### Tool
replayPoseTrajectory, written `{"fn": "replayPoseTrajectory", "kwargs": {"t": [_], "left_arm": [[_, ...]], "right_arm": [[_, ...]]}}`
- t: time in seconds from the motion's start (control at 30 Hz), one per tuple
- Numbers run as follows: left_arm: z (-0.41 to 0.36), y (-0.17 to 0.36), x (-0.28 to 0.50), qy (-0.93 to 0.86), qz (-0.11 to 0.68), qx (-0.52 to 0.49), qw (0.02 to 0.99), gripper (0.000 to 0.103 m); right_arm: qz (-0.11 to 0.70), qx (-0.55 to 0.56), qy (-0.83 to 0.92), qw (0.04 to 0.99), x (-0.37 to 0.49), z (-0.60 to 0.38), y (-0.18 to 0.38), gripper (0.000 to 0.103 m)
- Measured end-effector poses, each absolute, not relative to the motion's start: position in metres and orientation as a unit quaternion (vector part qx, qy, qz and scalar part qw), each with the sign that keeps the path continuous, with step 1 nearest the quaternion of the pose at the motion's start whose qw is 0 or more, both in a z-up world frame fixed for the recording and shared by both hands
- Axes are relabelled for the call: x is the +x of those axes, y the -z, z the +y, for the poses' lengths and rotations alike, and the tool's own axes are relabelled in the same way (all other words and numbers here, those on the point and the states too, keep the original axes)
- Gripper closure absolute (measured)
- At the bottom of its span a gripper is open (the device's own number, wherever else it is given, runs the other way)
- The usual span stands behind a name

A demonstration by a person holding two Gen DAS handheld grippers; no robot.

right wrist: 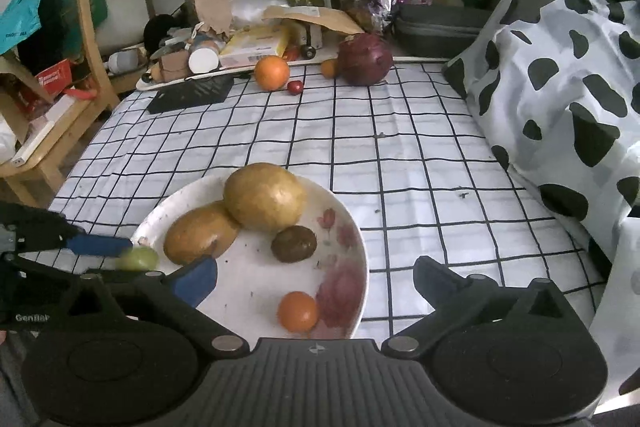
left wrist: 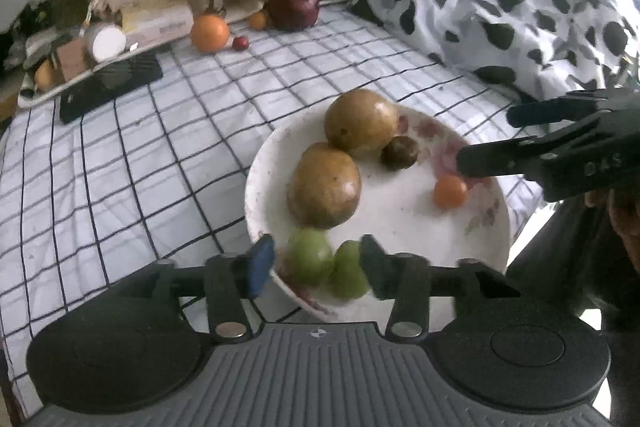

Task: Organize fruits
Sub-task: 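Carry the lime and yellow fruit onto the plate and open both grippers, then lift both open grippers from the plate toward the orange and cherry tomato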

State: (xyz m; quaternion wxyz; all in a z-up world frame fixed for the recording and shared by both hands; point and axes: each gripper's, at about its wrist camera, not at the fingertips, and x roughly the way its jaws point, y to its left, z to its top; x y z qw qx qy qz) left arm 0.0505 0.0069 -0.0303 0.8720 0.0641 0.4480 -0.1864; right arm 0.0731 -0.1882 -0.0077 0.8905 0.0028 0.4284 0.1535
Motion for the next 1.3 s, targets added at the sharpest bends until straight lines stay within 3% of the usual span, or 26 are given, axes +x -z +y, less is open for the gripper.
{"fn": "replayPoseTrajectory", "kwargs": {"t": [0.1,1.3], "left_arm": [[0.003,0.026,0.04,0.171,0.432,0.085,0.881,0.033],[-0.002,0.019,0.024,0.18,0.437,0.033,0.881,0.034]], "right_arm": [[0.427,0.005,-0.149,0.892,0.069,-0.192,0.007,0.0],[0.437,-0.055,-0.148,0.886,0.058,-0.181,0.016,0.0]]}}
